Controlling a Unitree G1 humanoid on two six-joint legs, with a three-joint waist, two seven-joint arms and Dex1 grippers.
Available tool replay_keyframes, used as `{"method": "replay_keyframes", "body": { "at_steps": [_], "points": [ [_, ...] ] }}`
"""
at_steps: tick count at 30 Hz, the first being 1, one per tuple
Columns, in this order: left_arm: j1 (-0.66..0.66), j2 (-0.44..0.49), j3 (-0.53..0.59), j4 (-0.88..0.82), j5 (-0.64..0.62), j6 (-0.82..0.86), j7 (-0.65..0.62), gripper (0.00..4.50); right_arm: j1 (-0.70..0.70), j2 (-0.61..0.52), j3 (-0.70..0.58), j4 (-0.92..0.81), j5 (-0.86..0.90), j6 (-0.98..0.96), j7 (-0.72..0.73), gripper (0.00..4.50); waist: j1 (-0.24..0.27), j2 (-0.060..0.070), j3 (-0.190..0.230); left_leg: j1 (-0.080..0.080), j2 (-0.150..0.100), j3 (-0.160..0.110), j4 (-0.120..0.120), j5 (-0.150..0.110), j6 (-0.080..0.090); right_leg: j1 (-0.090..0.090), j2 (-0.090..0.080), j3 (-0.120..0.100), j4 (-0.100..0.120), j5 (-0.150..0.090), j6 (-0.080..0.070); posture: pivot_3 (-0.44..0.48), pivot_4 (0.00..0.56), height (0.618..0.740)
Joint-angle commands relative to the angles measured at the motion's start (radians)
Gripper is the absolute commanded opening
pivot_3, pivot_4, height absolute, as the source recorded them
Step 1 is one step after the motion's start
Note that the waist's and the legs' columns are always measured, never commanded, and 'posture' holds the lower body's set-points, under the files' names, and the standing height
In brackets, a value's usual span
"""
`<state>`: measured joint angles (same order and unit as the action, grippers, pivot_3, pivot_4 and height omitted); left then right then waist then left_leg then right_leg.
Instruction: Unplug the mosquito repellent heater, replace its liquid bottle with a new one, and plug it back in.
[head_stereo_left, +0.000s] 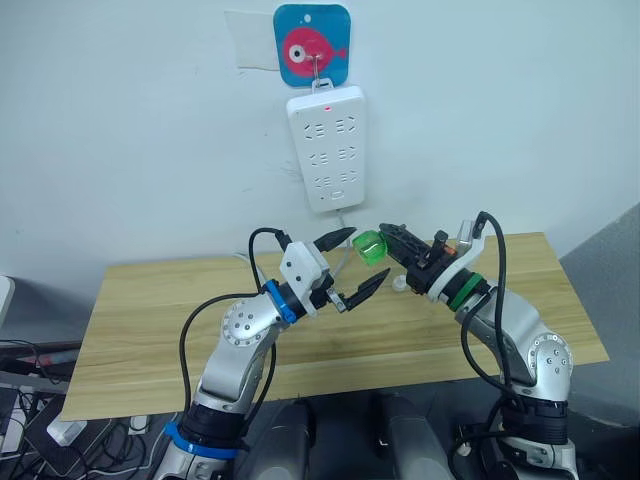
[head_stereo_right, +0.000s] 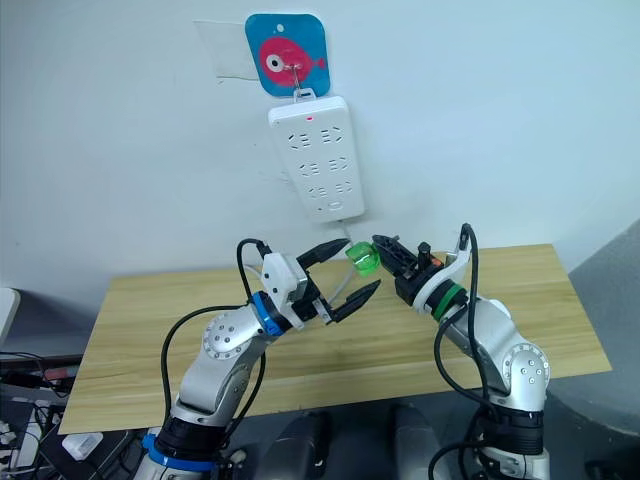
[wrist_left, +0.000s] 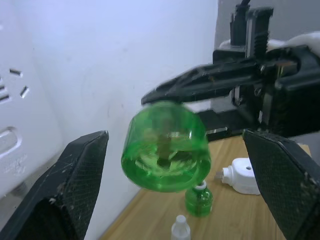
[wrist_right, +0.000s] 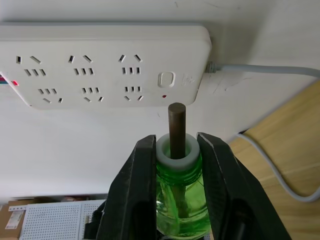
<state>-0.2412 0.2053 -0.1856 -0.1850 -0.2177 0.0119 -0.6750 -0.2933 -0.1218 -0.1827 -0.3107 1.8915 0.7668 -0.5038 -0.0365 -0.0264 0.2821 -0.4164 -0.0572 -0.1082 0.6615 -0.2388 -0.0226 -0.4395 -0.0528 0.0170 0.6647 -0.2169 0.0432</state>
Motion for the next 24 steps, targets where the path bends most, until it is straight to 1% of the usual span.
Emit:
{"method": "replay_keyframes", "body": {
  "at_steps": [1,13,14,16,20,24],
  "points": [
    [-0.005,-0.014,-0.006,-0.014,-0.004,-0.027,0.011,4.5,0.005,-0.019,0.025,-0.059,0.056,-0.032,0.003,0.83,0.0,0.0,0.0,0.0,0.0,0.0,0.0,0.0,0.0,0.0,0.0,0.0,0.0,0.0,0.0,-0.035,0.244,0.74],
    [-0.01,-0.025,-0.011,-0.002,-0.01,-0.042,0.006,4.5,0.03,-0.073,0.077,-0.088,0.081,-0.083,0.015,0.83,0.0,0.0,0.0,0.0,0.0,0.0,0.0,0.0,0.0,0.0,0.0,0.0,0.0,0.0,0.0,-0.043,0.239,0.74],
    [-0.009,-0.024,-0.012,-0.002,-0.012,-0.044,0.003,4.11,0.031,-0.072,0.078,-0.09,0.081,-0.086,0.015,0.83,0.0,0.0,0.0,0.0,0.0,0.0,0.0,0.0,0.0,0.0,0.0,0.001,0.0,0.0,0.0,-0.044,0.237,0.74],
    [-0.006,-0.026,-0.014,0.001,-0.014,-0.051,0.001,3.6,0.03,-0.07,0.083,-0.093,0.081,-0.091,0.014,0.83,0.0,0.0,0.0,0.0,0.0,0.0,0.0,0.0,0.0,0.0,0.0,0.0,0.0,0.0,0.0,-0.044,0.237,0.74],
    [-0.002,-0.027,-0.015,0.008,-0.013,-0.059,0.002,2.31,0.032,-0.063,0.089,-0.1,0.081,-0.101,0.011,0.83,0.001,0.0,0.0,0.0,0.0,0.0,0.0,0.0,0.0,0.0,0.0,0.0,0.0,0.0,0.0,-0.042,0.233,0.74],
    [-0.001,-0.028,-0.014,0.011,-0.013,-0.065,0.004,2.26,0.034,-0.065,0.099,-0.107,0.081,-0.095,0.013,0.83,0.001,0.0,0.0,0.0,0.0,0.0,0.0,0.0,0.0,0.0,0.0,0.0,0.0,0.0,0.0,-0.042,0.233,0.74]
  ]
}}
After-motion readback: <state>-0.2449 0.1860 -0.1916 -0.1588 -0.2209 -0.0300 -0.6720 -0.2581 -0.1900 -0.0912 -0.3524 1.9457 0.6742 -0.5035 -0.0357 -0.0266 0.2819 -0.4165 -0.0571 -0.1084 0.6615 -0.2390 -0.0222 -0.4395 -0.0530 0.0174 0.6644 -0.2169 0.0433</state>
